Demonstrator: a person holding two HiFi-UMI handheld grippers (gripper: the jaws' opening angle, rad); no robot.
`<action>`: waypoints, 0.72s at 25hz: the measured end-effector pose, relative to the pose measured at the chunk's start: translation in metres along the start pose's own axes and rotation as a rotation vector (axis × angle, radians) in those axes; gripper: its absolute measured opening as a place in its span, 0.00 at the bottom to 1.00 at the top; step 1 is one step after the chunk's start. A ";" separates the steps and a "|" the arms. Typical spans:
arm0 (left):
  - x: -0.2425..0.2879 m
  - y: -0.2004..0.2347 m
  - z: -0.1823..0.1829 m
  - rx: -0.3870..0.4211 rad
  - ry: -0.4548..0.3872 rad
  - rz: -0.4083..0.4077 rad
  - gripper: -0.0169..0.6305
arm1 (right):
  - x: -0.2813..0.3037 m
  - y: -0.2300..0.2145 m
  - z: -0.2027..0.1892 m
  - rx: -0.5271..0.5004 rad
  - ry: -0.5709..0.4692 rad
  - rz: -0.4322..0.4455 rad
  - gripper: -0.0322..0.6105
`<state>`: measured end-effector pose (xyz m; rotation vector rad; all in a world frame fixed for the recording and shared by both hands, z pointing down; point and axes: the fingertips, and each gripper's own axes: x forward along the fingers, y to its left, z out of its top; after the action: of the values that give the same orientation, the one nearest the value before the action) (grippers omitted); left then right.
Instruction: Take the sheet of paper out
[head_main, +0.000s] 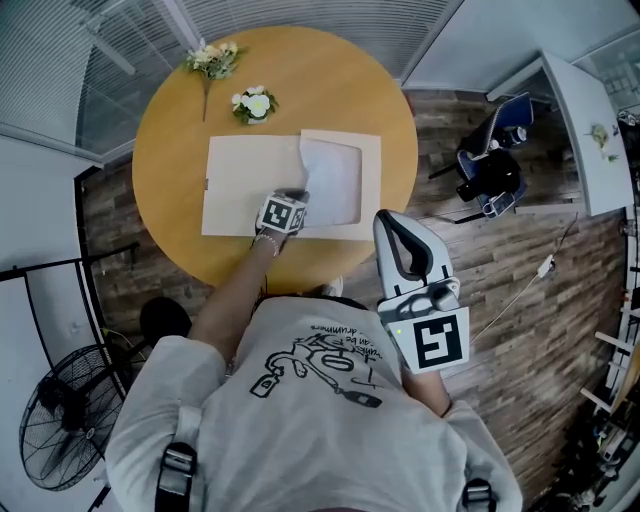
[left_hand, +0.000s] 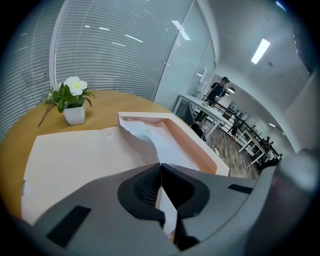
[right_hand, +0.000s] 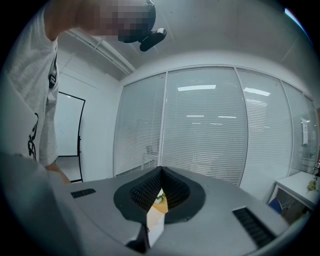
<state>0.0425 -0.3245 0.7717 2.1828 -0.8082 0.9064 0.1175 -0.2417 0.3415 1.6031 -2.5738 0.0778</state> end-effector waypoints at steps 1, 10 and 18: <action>-0.002 0.000 0.001 -0.001 -0.006 0.000 0.06 | -0.001 0.002 0.000 -0.002 0.000 0.001 0.06; -0.029 -0.010 0.010 0.015 -0.054 0.014 0.06 | -0.005 0.010 0.005 -0.018 -0.008 0.015 0.06; -0.060 -0.021 0.023 0.012 -0.120 0.030 0.06 | -0.008 0.017 0.008 -0.030 -0.015 0.027 0.06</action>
<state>0.0313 -0.3111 0.7065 2.2588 -0.8973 0.8027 0.1052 -0.2280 0.3330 1.5648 -2.5952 0.0299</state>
